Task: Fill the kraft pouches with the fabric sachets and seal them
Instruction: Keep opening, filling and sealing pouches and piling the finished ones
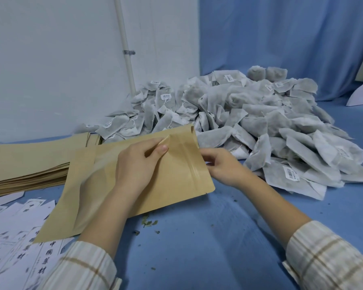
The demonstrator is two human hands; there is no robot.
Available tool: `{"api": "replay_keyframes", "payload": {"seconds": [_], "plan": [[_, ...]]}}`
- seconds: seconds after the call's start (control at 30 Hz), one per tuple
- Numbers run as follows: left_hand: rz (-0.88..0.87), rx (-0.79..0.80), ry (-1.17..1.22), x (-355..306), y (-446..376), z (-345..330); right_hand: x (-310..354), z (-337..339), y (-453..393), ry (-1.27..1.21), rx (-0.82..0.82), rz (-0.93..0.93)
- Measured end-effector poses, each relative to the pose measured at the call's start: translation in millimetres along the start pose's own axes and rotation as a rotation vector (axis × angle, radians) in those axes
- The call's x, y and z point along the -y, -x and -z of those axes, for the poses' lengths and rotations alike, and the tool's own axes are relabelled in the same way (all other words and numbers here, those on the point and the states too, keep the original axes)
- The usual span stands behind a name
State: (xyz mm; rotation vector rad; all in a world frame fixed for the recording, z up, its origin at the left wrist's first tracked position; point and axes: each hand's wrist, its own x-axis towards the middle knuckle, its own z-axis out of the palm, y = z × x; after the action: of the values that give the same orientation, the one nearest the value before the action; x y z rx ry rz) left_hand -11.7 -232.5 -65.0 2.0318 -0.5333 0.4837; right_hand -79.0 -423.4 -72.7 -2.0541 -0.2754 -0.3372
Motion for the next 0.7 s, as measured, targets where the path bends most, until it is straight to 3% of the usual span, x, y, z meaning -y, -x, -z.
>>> {"api": "replay_keyframes", "payload": {"seconds": [0.1,0.17,0.27,0.37,0.4,0.5,0.57,0.6,0.7], "plan": [[-0.03,0.059,0.034,-6.7,5.5,-2.9,10.2,-1.1,-2.8,0.221,0.191,-0.151],[-0.082,0.141,0.041,-13.7,10.7,-8.2,15.0,-2.5,-6.7,0.241,0.245,-0.243],[-0.119,0.166,0.001,-17.2,13.7,-14.8,14.4,-3.1,-6.9,0.181,-0.007,-0.257],[-0.058,0.088,-0.046,-6.8,15.7,-17.7,-0.9,10.0,-6.9,0.573,-0.181,-0.074],[-0.047,0.07,-0.082,-3.3,17.5,-18.5,-4.2,16.9,-5.1,0.729,-0.212,-0.125],[-0.075,0.038,-0.174,1.2,21.1,-21.3,-9.0,33.7,-1.6,1.216,-0.194,-0.588],[-0.093,0.035,-0.187,1.4,21.0,-22.8,-9.4,35.6,2.6,1.323,-0.09,-0.88],[-0.098,0.035,-0.19,1.5,21.0,-23.0,-12.0,35.2,3.6,1.333,-0.069,-0.924],[-0.093,0.045,-0.195,2.6,21.9,-23.4,-18.0,36.6,3.8,1.311,-0.14,-0.694]]}}
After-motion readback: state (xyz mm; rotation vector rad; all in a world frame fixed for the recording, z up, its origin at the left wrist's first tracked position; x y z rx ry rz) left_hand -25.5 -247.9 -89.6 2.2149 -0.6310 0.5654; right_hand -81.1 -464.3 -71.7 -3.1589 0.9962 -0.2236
